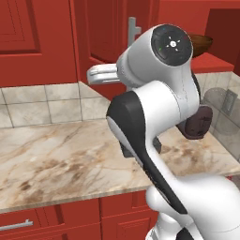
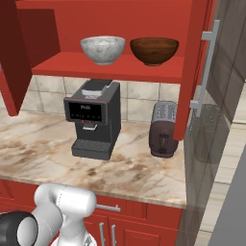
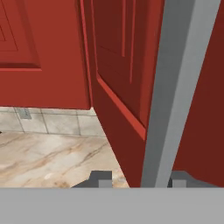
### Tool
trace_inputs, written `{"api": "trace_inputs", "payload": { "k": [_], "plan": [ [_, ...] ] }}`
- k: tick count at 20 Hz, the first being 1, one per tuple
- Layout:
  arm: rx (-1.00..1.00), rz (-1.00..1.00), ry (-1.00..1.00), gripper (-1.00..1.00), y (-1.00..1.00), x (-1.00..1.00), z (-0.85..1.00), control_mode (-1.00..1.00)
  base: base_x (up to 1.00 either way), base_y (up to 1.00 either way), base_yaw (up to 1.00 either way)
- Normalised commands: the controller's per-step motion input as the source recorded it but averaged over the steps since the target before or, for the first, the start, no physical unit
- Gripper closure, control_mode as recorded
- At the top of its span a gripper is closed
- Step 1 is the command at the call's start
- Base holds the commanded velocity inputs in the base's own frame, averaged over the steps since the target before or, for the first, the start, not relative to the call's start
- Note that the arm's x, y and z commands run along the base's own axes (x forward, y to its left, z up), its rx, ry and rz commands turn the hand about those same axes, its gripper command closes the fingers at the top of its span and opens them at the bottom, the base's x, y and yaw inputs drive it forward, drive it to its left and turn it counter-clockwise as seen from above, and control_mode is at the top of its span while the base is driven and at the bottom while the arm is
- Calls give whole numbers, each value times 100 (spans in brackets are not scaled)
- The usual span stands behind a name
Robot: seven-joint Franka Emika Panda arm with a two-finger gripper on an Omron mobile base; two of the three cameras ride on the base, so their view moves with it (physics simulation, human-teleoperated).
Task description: Move the bowls from the cabinet to the plates on the dining table.
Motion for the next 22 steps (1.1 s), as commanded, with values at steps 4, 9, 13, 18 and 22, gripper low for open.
{"api": "trace_inputs", "payload": {
  "k": [4, 9, 13, 18, 22],
  "plan": [
    [0, 0, 0, 100, 48, 0, -9, -100, 0, 0, 0],
    [0, 0, 0, 100, 36, 0, -11, -100, 0, 0, 0],
    [1, 0, 5, -100, 0, 0, -3, -100, 0, 0, 0],
    [2, 0, 2, -100, 0, -1, -2, -100, 0, 0, 0],
    [0, 0, 0, -100, 0, -62, -1, -100, 0, 0, 0]
  ]
}}
